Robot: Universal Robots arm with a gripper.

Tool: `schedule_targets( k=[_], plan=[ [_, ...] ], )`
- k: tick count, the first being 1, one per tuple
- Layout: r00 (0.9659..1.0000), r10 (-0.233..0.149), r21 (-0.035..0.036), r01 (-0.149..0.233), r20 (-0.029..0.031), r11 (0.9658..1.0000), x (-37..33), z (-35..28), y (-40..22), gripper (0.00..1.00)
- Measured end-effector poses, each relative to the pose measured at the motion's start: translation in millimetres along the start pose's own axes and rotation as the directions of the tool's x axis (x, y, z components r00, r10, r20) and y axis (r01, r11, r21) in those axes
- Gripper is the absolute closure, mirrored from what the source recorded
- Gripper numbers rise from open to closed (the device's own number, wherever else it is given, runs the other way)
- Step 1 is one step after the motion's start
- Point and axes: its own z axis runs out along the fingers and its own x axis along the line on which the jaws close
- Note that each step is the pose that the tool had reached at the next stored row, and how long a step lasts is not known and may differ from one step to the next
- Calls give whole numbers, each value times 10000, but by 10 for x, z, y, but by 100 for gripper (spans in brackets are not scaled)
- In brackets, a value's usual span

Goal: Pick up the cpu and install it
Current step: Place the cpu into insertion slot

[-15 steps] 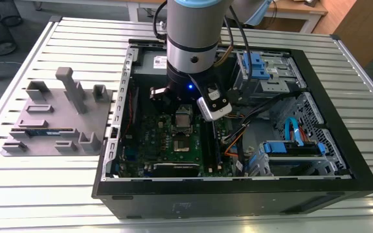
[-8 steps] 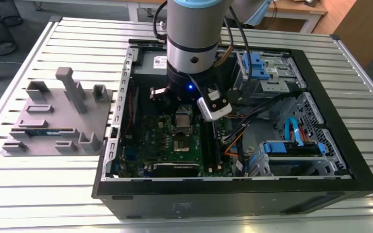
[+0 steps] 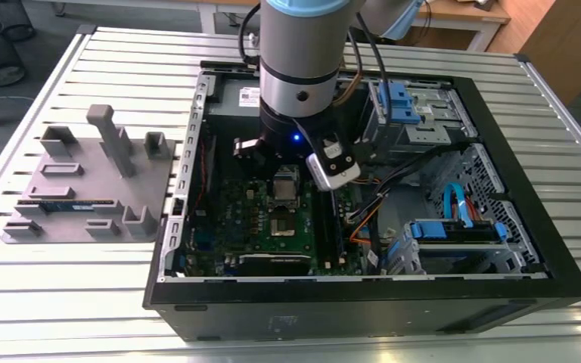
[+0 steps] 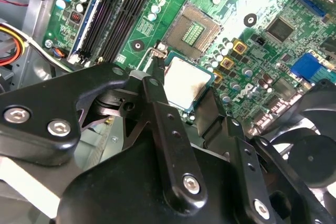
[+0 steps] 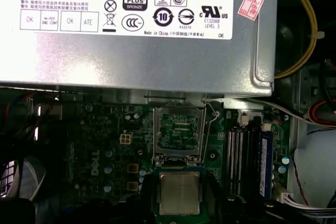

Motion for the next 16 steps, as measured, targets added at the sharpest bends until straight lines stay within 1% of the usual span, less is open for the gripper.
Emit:
schedule_targets(
  k=[4, 7, 8, 11, 16],
  plan=[
    [10000, -2, 198, 2, -6, 9998, 0, 36, -1, 53],
    [10000, -3, 295, 3, -8, 9996, 0, 74, -1, 53],
    [10000, -2, 311, 2, -8, 9995, 0, 86, -1, 53],
    [10000, -1, 323, 2, -16, 9995, 1, 114, -6, 53],
    [10000, -1, 322, 3, -59, 9995, 2, 165, -53, 53]
  ],
)
